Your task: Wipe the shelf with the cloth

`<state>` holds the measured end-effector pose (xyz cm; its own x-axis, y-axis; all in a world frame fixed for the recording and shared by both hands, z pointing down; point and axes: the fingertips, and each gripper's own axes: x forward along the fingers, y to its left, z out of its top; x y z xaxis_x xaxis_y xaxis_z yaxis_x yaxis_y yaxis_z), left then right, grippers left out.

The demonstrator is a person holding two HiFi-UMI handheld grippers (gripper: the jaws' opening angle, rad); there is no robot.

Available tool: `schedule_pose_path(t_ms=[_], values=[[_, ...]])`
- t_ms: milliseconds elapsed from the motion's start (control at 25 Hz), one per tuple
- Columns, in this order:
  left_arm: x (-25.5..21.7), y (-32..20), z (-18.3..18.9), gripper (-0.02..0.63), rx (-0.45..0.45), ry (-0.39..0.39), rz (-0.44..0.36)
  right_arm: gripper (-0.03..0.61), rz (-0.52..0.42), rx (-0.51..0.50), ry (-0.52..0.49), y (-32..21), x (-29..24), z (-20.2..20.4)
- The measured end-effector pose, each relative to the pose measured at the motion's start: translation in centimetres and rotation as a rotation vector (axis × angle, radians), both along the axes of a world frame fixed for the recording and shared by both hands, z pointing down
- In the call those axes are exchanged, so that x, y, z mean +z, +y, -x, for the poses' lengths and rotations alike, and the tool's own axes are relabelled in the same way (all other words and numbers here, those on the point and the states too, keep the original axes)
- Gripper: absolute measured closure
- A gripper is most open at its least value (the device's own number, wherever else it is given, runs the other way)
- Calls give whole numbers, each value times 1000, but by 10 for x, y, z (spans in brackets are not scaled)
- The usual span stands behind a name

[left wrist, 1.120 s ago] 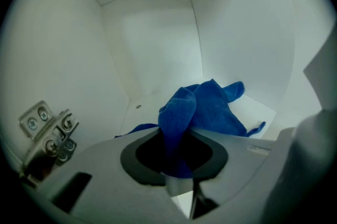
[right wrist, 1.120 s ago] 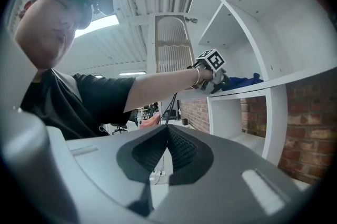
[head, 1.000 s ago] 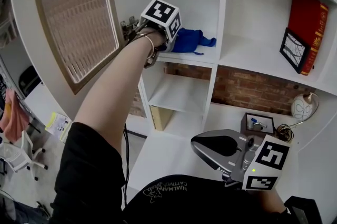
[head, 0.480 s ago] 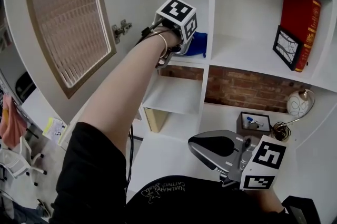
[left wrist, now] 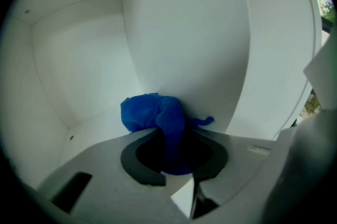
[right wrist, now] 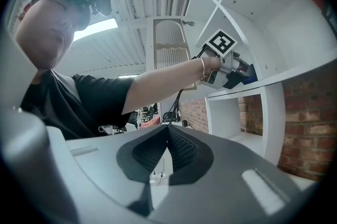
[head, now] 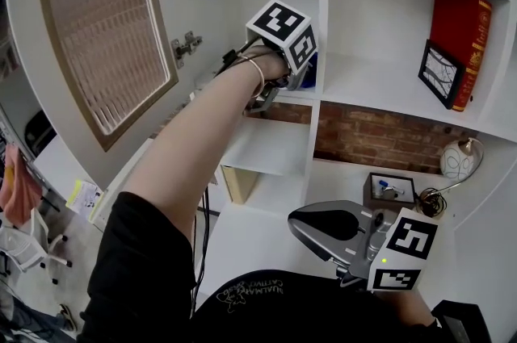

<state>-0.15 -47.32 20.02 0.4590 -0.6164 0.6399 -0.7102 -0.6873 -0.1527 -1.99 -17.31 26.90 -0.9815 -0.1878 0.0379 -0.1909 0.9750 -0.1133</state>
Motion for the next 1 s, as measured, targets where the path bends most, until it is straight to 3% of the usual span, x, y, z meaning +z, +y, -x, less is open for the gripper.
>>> schedule_pose_path(t_ms=[160,280,480,680,880,1000], values=[[-12,8,-2,548,59,62,-103,569,20,-29,15,4,2,6],[-31,8,8,548,26,164,-219,569,17,-51,32,11,2,14],[-50,2,89,545,-265,185,-403,569,28,-101,52,24,1,22],[-63,16,159,551,-533,307,-605,569,23,-155,58,37,-2,30],[-54,30,203,552,-810,343,-648,569,45,-166,36,42,-6,23],[-46,20,204,554,-849,271,-645,569,52,-165,20,42,-13,11]])
